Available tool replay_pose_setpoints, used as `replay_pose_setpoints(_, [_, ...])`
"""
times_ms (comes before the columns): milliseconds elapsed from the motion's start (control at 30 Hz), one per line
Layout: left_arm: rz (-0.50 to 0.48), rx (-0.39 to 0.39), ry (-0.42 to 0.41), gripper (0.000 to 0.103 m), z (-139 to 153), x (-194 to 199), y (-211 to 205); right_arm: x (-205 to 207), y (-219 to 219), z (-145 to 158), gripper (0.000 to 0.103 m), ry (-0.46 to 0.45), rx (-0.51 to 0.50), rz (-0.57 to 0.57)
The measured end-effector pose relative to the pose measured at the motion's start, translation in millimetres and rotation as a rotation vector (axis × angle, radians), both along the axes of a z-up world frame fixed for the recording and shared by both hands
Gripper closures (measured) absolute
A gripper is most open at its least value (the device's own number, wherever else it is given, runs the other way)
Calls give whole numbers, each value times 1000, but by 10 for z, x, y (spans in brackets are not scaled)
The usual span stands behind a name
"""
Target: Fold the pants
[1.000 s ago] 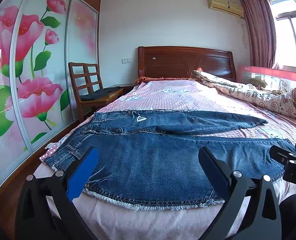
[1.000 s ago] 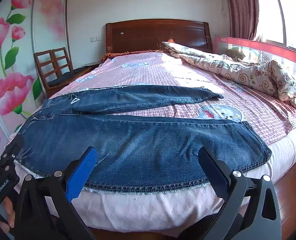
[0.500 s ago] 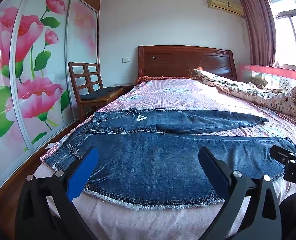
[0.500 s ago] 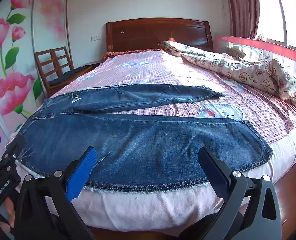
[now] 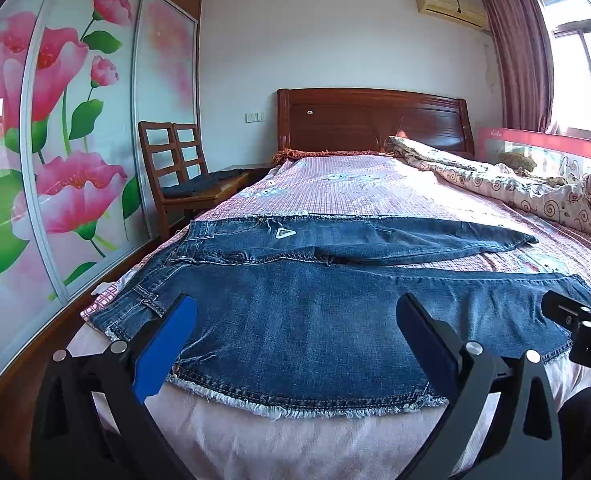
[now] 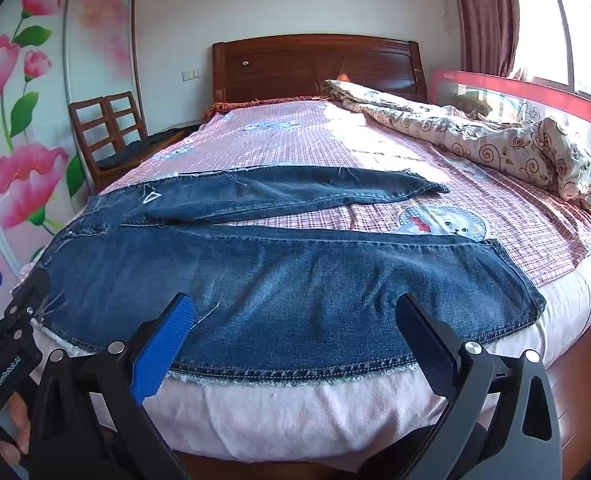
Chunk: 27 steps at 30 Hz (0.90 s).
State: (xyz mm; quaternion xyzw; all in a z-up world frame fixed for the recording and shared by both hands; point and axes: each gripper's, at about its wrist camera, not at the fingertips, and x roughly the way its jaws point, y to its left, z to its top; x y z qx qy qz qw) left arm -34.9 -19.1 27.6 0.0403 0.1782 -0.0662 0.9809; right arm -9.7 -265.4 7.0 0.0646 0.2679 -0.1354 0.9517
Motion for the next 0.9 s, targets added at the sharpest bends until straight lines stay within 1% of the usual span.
replay_pose_setpoints(400, [4,2,7,3,-9,20,-8,12,24,-16,3,15,0,8])
replay_pose_setpoints(567, [11,-4,13,3,-7,30,14,18,64,-17,3,26,-14,19])
replay_pose_setpoints(700, [15,-3,16,3,-12,32,13,40,78,-7,3,48,-47,26])
replay_pose_setpoints(767, [17,-3,17,3,-5,39,13,42,77,-7,3,35,-39,32])
replay_pose_setpoints(800, [17,-4,17,3,-6,38,16,39,77,-5,3,24,-20,50])
replay_pose_setpoints(900, [18,-3,21,3,-6,43,22,42,112,0,3,19,-25,63])
